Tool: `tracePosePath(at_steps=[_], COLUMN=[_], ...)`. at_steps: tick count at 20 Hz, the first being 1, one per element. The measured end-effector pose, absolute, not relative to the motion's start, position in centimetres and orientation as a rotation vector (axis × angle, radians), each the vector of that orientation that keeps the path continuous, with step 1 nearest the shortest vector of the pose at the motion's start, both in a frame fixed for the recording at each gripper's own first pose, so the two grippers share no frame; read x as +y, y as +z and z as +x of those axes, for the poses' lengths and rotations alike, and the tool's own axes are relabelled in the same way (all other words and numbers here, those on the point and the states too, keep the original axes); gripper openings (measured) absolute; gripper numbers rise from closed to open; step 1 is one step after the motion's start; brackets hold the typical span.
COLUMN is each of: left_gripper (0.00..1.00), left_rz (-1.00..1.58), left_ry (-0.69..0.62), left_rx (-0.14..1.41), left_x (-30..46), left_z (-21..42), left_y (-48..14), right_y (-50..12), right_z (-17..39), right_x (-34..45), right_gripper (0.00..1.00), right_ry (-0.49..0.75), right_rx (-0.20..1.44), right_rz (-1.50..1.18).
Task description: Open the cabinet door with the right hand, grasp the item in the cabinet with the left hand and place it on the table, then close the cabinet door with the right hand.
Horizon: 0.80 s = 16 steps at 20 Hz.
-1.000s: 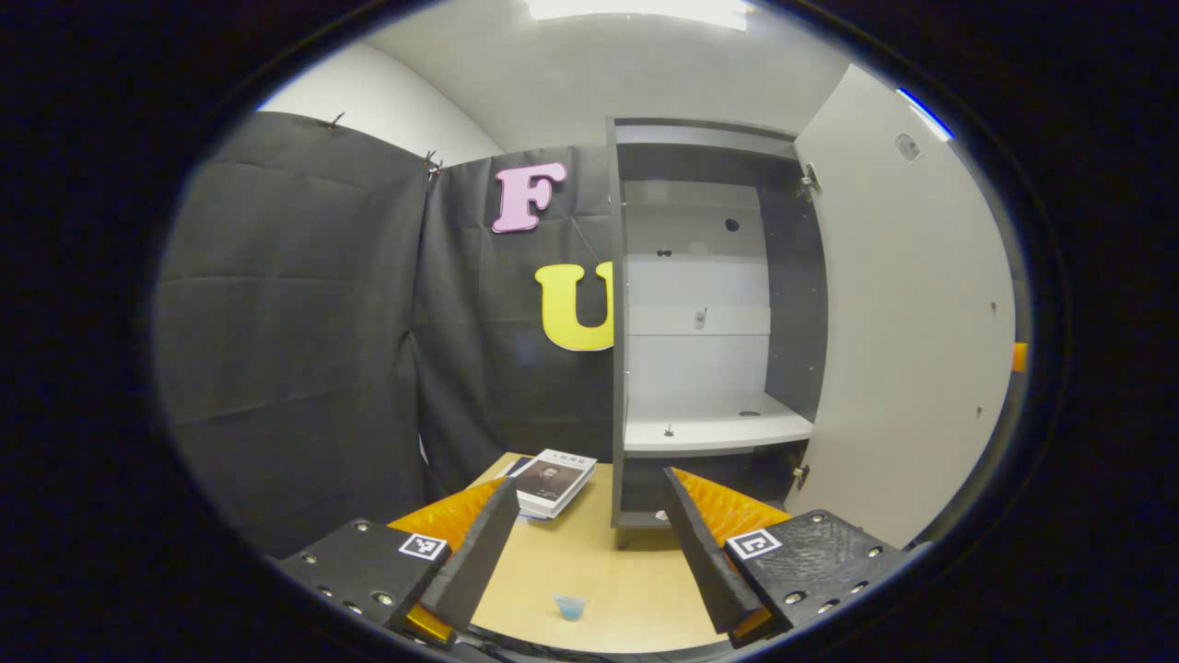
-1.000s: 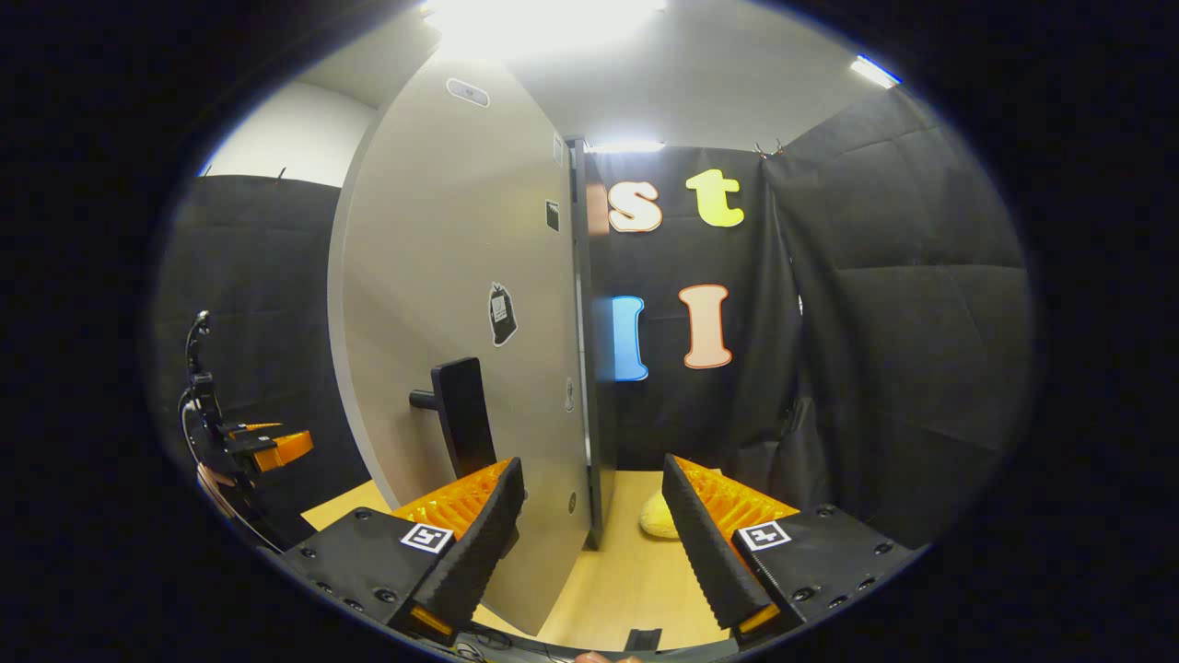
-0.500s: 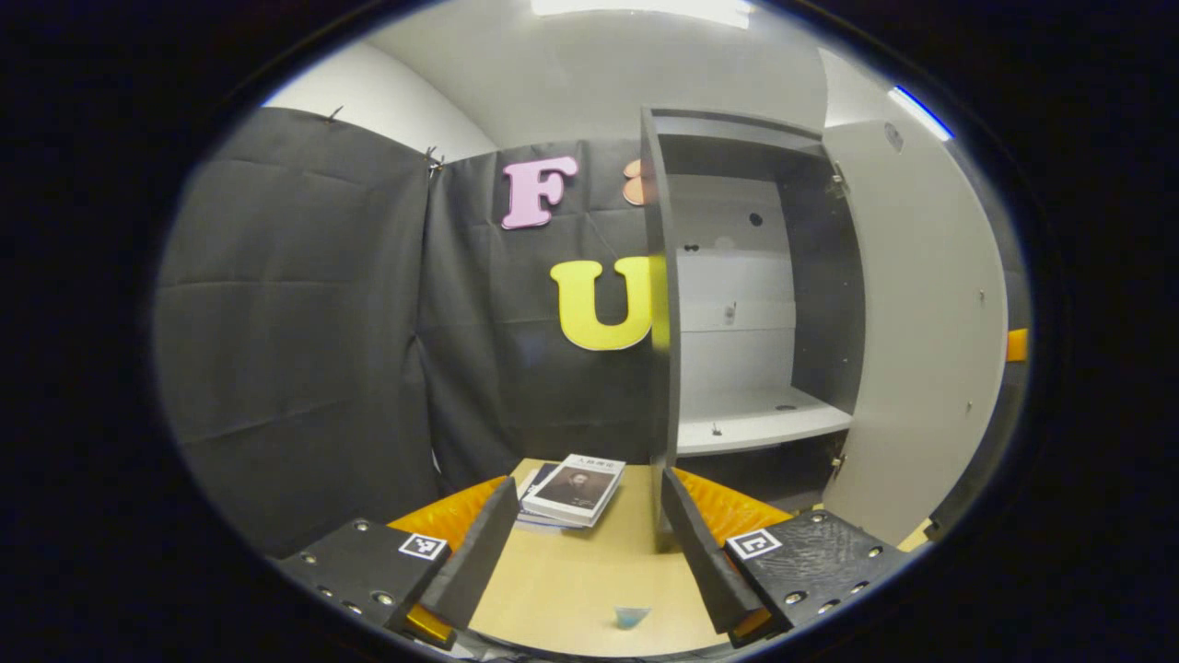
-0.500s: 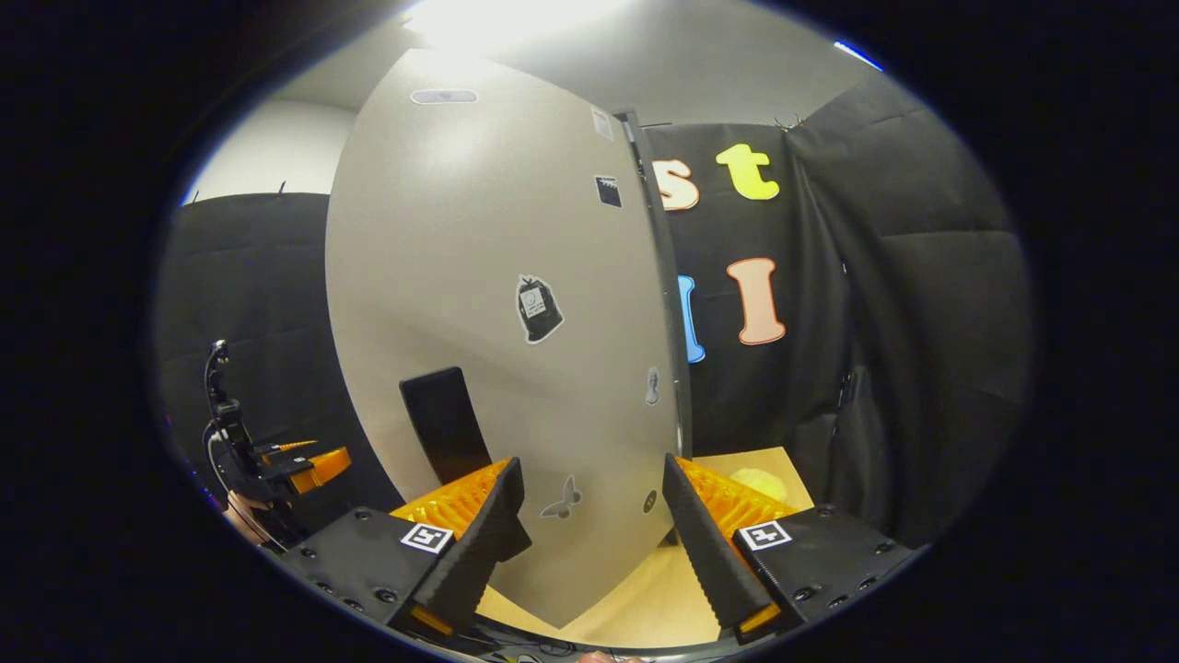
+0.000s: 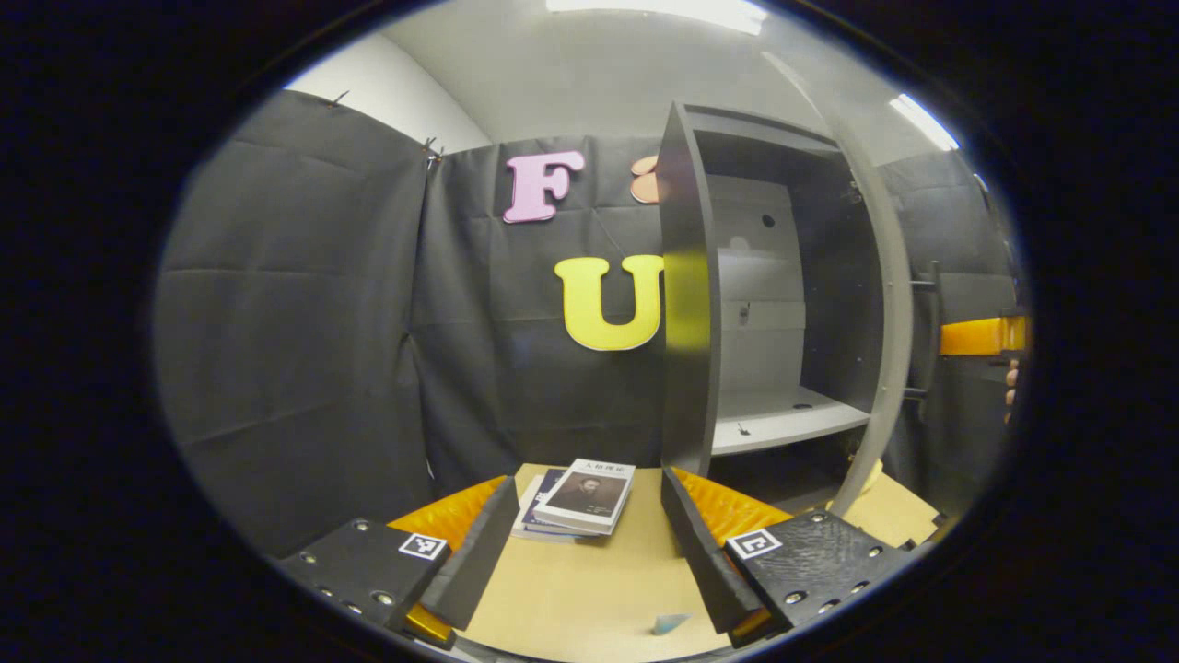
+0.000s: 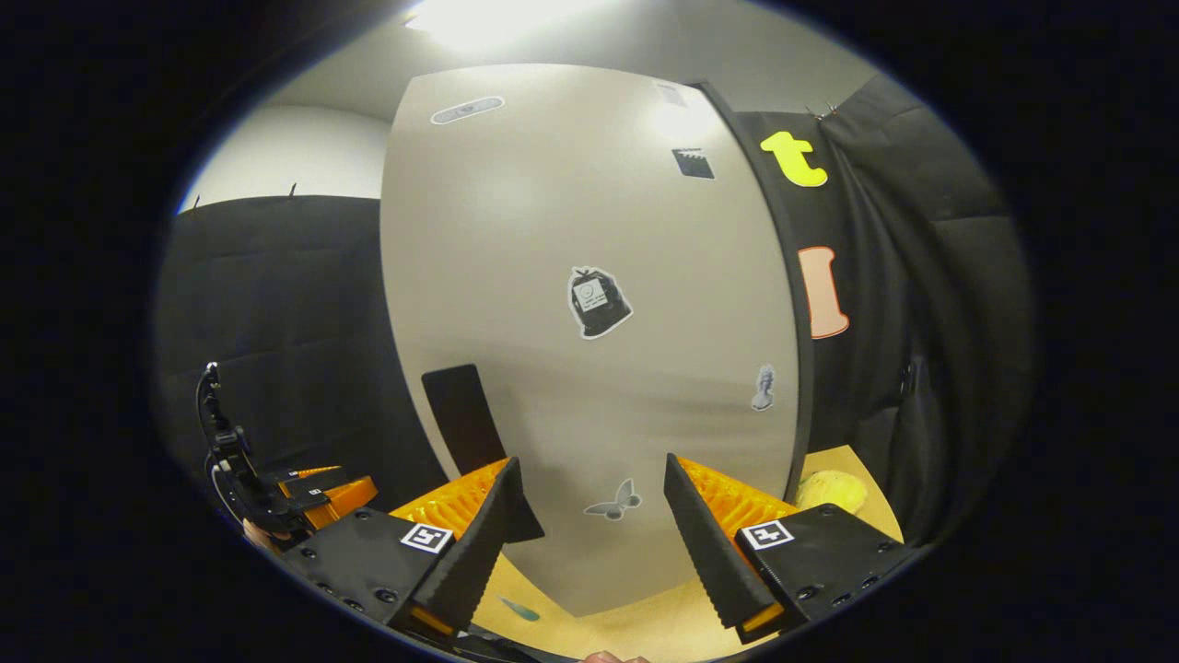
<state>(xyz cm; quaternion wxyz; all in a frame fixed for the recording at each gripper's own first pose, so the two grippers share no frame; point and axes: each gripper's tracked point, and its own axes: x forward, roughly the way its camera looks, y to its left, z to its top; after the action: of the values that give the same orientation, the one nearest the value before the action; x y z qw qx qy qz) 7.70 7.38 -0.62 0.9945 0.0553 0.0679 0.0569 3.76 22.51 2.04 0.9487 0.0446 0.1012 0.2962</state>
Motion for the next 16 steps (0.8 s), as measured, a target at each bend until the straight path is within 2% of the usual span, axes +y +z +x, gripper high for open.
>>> tracePosePath(at_steps=[8, 13, 14, 16], left_gripper=[0.93, 0.93, 0.93, 0.94], left_rz=[0.048, 0.035, 0.032, 0.025], left_ry=[0.039, -0.036, -0.041, -0.07], left_rx=[0.125, 0.11, 0.1, 0.055], left_x=[8.1, 3.6, 2.9, 1.2], left_z=[10.0, 10.7, 10.7, 9.2], left_y=[-1.6, -1.6, -1.3, -0.6], right_y=[1.0, 1.4, 1.4, 1.6], right_z=[2.5, 2.3, 2.2, 1.9], right_x=[23.0, 16.9, 15.5, 12.7], right_gripper=[0.98, 0.98, 0.92, 0.92], right_ry=[0.547, 0.425, 0.404, 0.371], right_rx=[0.222, 0.218, 0.217, 0.214], right_rz=[0.045, 0.047, 0.053, 0.06])
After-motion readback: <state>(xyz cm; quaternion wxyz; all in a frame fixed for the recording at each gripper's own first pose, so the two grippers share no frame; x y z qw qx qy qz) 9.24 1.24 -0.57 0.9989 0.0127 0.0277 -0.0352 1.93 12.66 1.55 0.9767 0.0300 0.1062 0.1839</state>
